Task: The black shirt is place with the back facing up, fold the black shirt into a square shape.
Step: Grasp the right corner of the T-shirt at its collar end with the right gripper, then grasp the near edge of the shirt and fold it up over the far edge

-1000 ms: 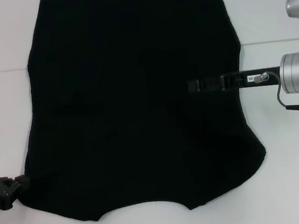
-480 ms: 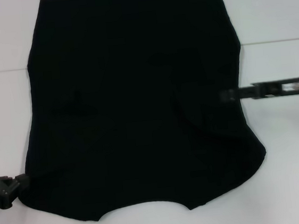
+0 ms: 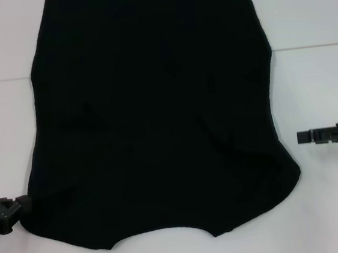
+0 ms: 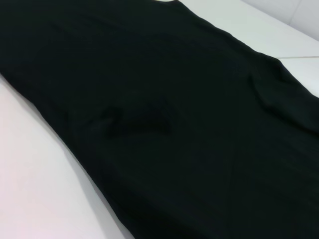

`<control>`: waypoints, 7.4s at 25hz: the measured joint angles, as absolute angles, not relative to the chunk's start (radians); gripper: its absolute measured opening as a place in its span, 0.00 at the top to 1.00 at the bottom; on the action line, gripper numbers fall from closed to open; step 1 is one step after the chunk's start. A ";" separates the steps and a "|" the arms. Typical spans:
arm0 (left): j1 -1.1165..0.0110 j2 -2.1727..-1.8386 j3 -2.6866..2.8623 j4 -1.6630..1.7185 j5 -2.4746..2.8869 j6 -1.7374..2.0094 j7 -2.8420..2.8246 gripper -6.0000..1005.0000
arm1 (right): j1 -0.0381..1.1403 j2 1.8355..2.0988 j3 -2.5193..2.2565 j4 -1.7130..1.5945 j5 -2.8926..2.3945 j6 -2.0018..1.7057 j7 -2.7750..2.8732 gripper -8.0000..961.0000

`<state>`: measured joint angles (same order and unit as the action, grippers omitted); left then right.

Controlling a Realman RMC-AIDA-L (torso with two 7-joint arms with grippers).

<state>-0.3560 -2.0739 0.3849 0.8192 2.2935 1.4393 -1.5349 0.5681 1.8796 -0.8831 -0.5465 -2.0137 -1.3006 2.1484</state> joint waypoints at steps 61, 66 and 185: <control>-0.365 -2.071 0.386 0.819 2.298 1.435 -1.535 0.99 | 0.662 1.937 -0.826 -0.466 -2.163 -1.380 2.155 0.24; -0.365 -2.071 0.389 0.819 2.298 1.436 -1.535 0.99 | 0.652 1.933 -0.817 -0.465 -2.164 -1.380 2.169 0.24; -0.886 -2.013 0.511 0.423 2.425 0.629 -1.762 0.71 | 0.891 2.014 -0.391 -0.294 -2.183 -0.654 1.792 0.65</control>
